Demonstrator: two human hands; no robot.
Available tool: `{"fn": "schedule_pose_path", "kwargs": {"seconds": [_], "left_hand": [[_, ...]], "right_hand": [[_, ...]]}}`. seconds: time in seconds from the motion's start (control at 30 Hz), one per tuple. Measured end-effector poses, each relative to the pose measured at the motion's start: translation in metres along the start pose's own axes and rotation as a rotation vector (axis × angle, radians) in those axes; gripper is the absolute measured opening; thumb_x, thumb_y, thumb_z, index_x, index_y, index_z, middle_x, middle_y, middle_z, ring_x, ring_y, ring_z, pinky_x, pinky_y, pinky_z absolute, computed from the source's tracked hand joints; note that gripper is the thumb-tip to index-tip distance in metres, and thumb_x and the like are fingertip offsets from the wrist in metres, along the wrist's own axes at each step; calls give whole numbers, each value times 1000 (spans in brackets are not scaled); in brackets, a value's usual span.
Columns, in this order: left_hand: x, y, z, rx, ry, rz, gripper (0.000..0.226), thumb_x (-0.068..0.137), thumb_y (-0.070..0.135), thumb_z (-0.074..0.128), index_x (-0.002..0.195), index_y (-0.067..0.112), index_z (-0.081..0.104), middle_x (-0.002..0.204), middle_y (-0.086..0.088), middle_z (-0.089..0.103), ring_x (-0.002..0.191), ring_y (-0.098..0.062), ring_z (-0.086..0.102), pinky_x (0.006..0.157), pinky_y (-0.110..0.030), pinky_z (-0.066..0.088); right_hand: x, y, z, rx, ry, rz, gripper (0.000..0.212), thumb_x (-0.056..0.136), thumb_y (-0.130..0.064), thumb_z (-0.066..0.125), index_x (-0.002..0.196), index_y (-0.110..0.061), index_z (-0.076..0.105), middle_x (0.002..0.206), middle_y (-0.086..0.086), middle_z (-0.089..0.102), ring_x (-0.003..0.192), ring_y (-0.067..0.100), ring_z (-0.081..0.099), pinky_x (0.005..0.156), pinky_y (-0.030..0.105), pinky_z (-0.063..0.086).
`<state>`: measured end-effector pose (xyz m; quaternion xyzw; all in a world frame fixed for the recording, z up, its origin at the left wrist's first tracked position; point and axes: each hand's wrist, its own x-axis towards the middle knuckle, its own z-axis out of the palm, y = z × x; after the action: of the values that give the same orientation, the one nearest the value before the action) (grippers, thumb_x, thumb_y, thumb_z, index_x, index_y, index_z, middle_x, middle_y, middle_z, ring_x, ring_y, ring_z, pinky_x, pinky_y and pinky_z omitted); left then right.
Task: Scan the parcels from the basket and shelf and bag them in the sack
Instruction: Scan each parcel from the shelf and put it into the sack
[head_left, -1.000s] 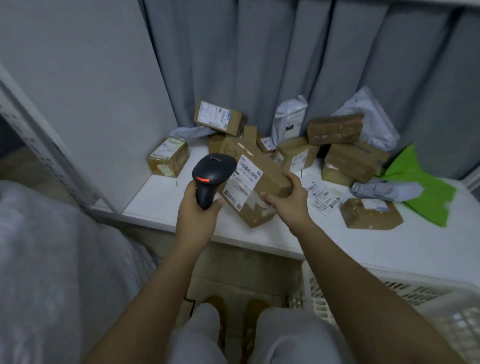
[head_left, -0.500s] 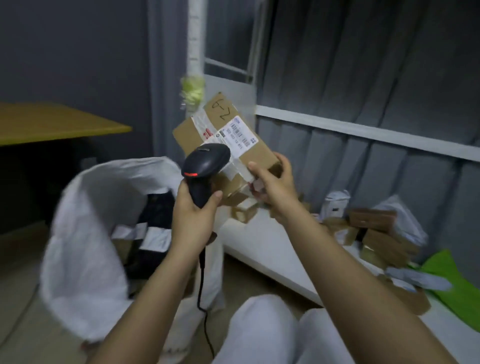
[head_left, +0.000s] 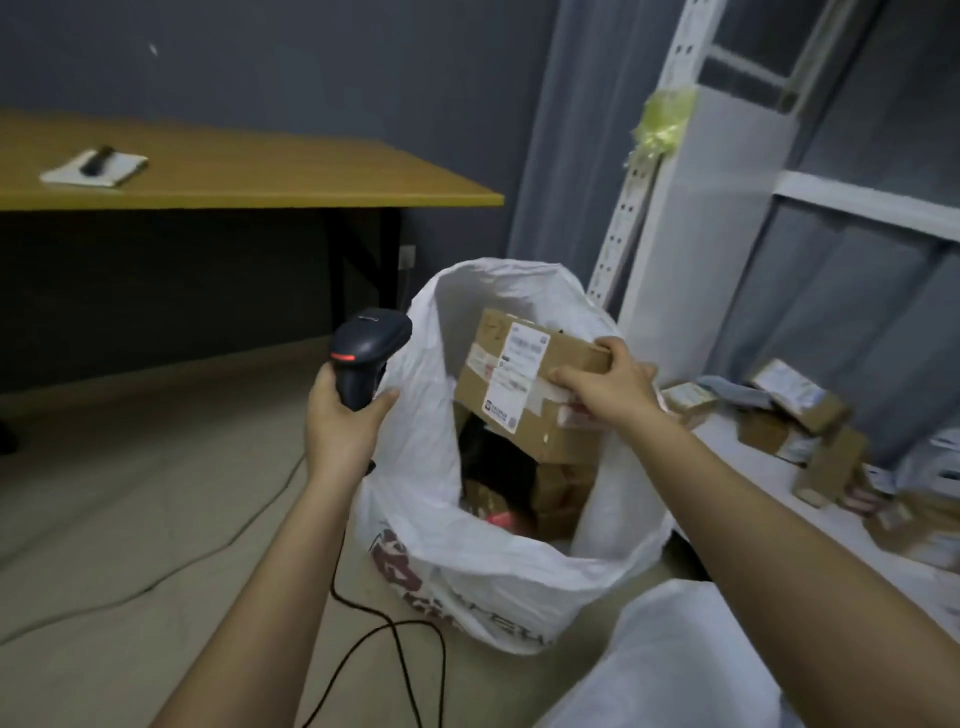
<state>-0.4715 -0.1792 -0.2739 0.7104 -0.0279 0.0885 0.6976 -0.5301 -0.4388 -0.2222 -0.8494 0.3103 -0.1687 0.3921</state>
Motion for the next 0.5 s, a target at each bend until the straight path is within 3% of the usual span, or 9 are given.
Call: {"fn": "schedule_pose_path", "kwargs": {"seconds": [0.1, 0.2, 0.27, 0.37, 0.43, 0.5], "left_hand": [[22, -34, 8, 33, 15, -96, 45, 77, 27, 78, 111, 39, 51, 100, 16, 63, 93, -16, 62, 81, -52, 55], [41, -61, 20, 77, -4, -117, 52, 78, 23, 78, 123, 26, 54, 112, 2, 64, 101, -22, 61, 88, -46, 52], [53, -73, 27, 83, -27, -152, 53, 78, 19, 77, 126, 23, 54, 113, 1, 64, 100, -20, 60, 83, -36, 50], [66, -86, 37, 68, -47, -232, 51, 80, 13, 74, 127, 20, 53, 107, -1, 65, 96, -23, 62, 64, -24, 45], [68, -87, 44, 49, -74, -264, 41, 80, 10, 72, 116, 20, 55, 97, -1, 65, 91, -25, 64, 66, -30, 51], [63, -80, 51, -6, -107, -267, 36, 81, 6, 71, 111, 19, 55, 90, 0, 63, 80, -22, 63, 70, -37, 54]], "right_hand": [[18, 26, 32, 102, -21, 114, 85, 56, -63, 75, 131, -42, 42, 138, 9, 42, 112, 32, 56, 90, 47, 55], [26, 50, 60, -241, -78, 71, 83, 84, -59, 60, 151, -27, 22, 155, 20, 15, 130, 43, 40, 104, 48, 42], [27, 57, 73, -537, -62, -72, 73, 95, -51, 49, 154, -26, 13, 159, 19, -1, 134, 43, 33, 105, 47, 40], [31, 57, 88, -803, -137, -371, 72, 95, -48, 49, 153, -38, 6, 160, 11, -14, 140, 40, 18, 106, 52, 38], [38, 60, 92, -950, -290, -472, 81, 87, -54, 57, 151, -39, 10, 158, 11, -13, 141, 41, 7, 109, 57, 30], [41, 61, 89, -1090, -376, -552, 81, 85, -49, 63, 150, -36, 15, 156, 15, -3, 137, 40, 13, 104, 51, 38]]}}
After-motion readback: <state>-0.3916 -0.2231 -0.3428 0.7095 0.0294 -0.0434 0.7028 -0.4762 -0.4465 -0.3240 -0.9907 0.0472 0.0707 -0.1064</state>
